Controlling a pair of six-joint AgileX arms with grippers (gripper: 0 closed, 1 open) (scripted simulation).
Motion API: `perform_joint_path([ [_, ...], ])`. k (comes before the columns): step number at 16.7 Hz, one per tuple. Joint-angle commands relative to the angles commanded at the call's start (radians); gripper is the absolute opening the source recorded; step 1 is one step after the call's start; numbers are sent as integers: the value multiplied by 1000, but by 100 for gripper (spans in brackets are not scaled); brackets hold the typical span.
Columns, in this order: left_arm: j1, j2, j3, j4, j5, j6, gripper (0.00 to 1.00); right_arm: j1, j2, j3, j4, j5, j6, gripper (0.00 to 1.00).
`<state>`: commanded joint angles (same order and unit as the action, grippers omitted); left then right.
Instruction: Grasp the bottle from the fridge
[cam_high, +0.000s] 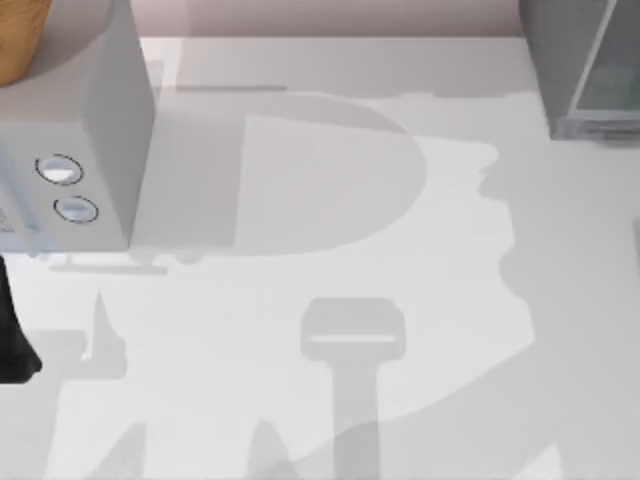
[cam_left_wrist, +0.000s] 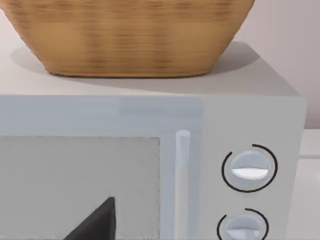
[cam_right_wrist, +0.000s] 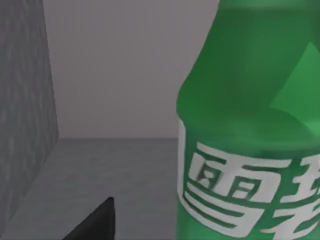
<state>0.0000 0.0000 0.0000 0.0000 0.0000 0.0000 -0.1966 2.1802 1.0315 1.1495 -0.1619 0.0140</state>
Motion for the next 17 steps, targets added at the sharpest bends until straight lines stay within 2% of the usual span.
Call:
perform_joint_path([
  [4, 0, 0, 0, 0, 0, 0, 100, 14, 73, 153, -75, 15, -1, 100],
  [9, 0, 0, 0, 0, 0, 0, 100, 17, 82, 171, -88, 18, -1, 100],
  [17, 0, 0, 0, 0, 0, 0, 100, 17, 82, 171, -88, 18, -1, 40],
])
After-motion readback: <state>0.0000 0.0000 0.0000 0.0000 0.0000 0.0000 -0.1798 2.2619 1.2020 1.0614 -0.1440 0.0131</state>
